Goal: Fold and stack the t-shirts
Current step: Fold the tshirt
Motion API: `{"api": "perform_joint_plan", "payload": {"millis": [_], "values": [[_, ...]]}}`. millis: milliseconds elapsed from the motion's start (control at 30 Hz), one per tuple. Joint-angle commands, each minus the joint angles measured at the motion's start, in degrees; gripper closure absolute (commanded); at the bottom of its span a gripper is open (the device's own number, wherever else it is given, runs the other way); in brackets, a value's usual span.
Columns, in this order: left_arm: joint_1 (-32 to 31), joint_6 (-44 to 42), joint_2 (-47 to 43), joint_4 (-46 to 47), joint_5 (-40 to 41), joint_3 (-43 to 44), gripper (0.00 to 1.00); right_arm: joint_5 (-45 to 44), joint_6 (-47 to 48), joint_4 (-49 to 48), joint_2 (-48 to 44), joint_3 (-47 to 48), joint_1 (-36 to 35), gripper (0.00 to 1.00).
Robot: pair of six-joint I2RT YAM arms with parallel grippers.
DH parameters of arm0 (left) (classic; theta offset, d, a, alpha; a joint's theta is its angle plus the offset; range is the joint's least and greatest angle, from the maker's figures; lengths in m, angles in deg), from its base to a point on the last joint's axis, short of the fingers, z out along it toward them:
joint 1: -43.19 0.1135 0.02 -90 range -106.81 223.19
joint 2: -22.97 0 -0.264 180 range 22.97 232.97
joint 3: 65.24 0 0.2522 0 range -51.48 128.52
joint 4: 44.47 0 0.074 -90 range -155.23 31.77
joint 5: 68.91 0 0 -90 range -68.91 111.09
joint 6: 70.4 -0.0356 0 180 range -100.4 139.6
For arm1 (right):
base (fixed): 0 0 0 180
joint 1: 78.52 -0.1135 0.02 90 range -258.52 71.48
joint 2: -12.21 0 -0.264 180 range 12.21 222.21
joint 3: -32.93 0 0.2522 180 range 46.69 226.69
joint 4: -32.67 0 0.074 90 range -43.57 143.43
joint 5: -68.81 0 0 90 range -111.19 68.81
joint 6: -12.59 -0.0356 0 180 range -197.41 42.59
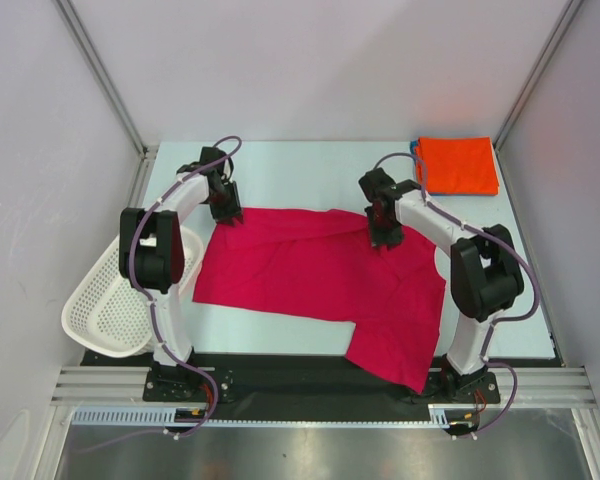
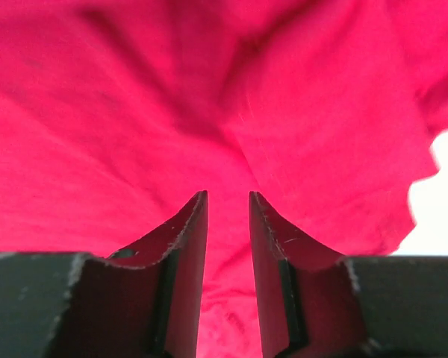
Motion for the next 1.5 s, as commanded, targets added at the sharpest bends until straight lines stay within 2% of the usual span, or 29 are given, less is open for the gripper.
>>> {"api": "perform_joint_plan", "payload": {"millis": [0, 167, 300, 533, 733, 1200, 1400, 1467], "values": [[-0.27, 0.40, -1.66, 0.26, -0.35, 2.64, 0.65, 0.88, -2.80, -2.01, -1.36, -3.50, 2.11, 0.67], [-0.27, 0.14, -1.57, -0.18, -0.18, 2.90, 0.65, -1.93, -4.20, -0.44, -2.41, -6.67, 2.38, 0.64], [-0.27, 0.05, -1.83, 0.25, -0.17, 2.03, 0.65, -4.22, -6.31, 0.01, -7.33, -10.45, 3.43, 0.59], [-0.27, 0.05, -1.13, 0.25, -0.62, 1.85, 0.66, 3.24, -11.76, -2.88, -11.38, -16.34, 9.76, 0.58], [-0.36, -0.04, -1.13, 0.08, -0.62, 2.03, 0.66, 6.94, -13.69, -6.22, -10.24, -18.89, 9.68, 0.65], [-0.27, -0.30, -1.92, -0.01, -0.18, 1.76, 0.66, 6.33, -14.40, -8.34, -5.76, -19.15, 9.94, 0.68], [-0.27, -0.39, -1.92, 0.08, -0.09, 1.50, 0.66, 5.27, -13.79, -8.43, -4.26, -18.37, 10.38, 0.83], [-0.27, -0.39, -2.01, 0.08, -0.09, 1.50, 0.66, 4.66, -13.96, -7.12, -4.09, -17.40, 10.55, 0.94]]}}
